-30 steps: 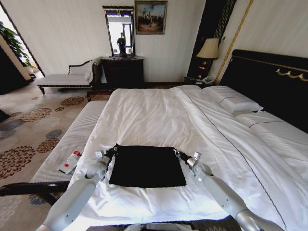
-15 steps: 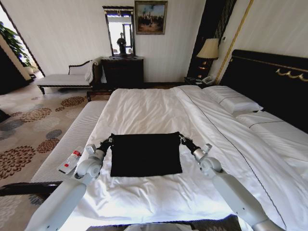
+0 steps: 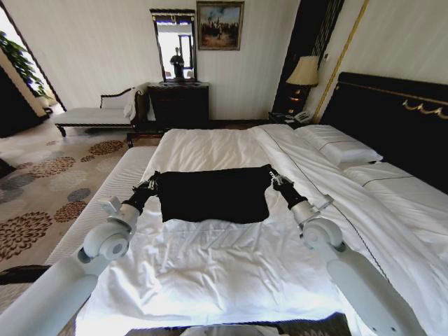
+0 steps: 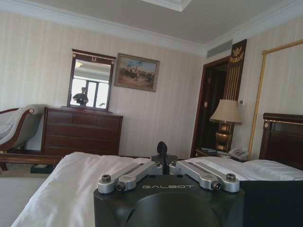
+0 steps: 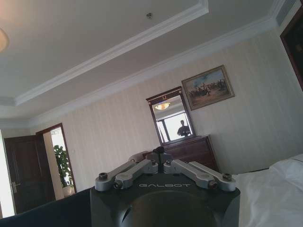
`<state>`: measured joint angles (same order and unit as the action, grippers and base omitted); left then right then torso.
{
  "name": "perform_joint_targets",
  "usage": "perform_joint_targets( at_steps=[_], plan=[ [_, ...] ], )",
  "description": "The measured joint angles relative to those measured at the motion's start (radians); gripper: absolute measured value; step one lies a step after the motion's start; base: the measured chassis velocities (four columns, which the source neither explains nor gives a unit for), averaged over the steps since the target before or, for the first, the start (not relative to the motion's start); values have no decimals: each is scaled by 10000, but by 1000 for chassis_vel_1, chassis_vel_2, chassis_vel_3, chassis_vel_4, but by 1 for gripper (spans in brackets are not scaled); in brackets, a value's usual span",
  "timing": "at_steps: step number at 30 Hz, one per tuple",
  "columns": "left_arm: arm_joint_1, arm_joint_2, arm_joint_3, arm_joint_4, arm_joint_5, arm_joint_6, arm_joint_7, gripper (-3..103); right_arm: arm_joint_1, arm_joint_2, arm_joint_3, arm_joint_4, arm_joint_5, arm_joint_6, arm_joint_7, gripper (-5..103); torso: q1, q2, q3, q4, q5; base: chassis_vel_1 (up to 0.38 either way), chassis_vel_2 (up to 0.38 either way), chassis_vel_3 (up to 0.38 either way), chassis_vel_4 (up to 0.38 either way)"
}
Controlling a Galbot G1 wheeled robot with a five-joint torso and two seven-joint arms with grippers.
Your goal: Fold the clothes on the bed.
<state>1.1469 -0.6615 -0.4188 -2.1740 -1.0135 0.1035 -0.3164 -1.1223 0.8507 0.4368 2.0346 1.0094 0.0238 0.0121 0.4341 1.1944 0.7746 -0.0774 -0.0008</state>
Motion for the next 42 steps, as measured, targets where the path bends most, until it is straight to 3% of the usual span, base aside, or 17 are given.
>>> perform_joint_targets(
  at_steps=[6, 11, 17, 20, 22, 28, 33, 35, 36, 37, 38, 39, 42],
  plan=[
    [896, 17, -704, -612, -106, 15, 8, 1, -968, 20, 514, 941, -5, -265, 293, 0, 0, 0, -1, 4, 0, 0, 0, 0, 0],
    [2320, -221, -1271, -875, 272, -32, 121, 1, -1849, 218, 787, 1468, -40, -448, 619, 0, 0, 0, 1, 3, 0, 0, 0, 0, 0],
    [5085, -859, -3254, -2044, 709, -293, 586, 1, -3462, 436, 1460, 2648, -226, -584, 856, 0, -2, 1, -1, 4, 0, 0, 0, 0, 0],
    [5899, -1064, -3760, -2447, 749, -318, 621, 1, -3899, 540, 1594, 2998, -284, -623, 960, 0, -2, 1, -1, 5, 0, 0, 0, 0, 0],
    [7095, -1337, -4373, -2894, 899, -319, 551, 1, -4591, 695, 1762, 3592, -366, -767, 1156, 0, -1, 1, -2, 5, 0, 0, 0, 0, 0],
    [8437, -1498, -5276, -3086, 1001, -319, 692, 1, -5774, 836, 2028, 4498, -441, -1019, 1425, 0, -2, 2, -2, 3, -1, 0, 0, 0, 0],
    [7772, -1279, -4532, -2863, 1011, 8, 344, 1, -5287, 808, 1729, 4293, -148, -1357, 1712, 0, -3, 3, -1, 3, 0, 0, 0, 0, 0],
    [6339, -1126, -3253, -2080, 1170, 281, 4, 1, -4232, 770, 1016, 3335, 131, -1655, 1975, 0, -1, 0, 1, 2, 1, 0, 0, 0, 0],
    [6339, -1126, -3253, -2080, 1170, 281, 4, 1, -4232, 770, 1016, 3335, 131, -1655, 1975, 0, -1, 0, 1, 2, 1, 0, 0, 0, 0],
    [5727, -1093, -2691, -1643, 1202, 350, -23, 1, -3777, 757, 695, 2931, 415, -1805, 2103, 0, 0, 0, 2, 3, 3, 0, 0, 0, 0],
    [4767, -1048, -1693, -839, 1252, 391, -42, 1, -3042, 730, 238, 2277, 990, -2021, 2314, 0, 4, -2, 4, 2, -1, 0, 0, 0, 0],
    [4767, -1048, -1693, -839, 1252, 391, -42, 1, -3042, 730, 238, 2277, 990, -2021, 2314, 0, 4, -2, 4, 2, -1, 0, 0, 0, 0],
    [3292, -888, -305, 703, 1197, 393, -83, 1, -1584, 557, -824, 484, 1705, -2101, 2585, 0, 5, -4, 5, 6, 3, 0, 0, 0, 0]
  ],
)
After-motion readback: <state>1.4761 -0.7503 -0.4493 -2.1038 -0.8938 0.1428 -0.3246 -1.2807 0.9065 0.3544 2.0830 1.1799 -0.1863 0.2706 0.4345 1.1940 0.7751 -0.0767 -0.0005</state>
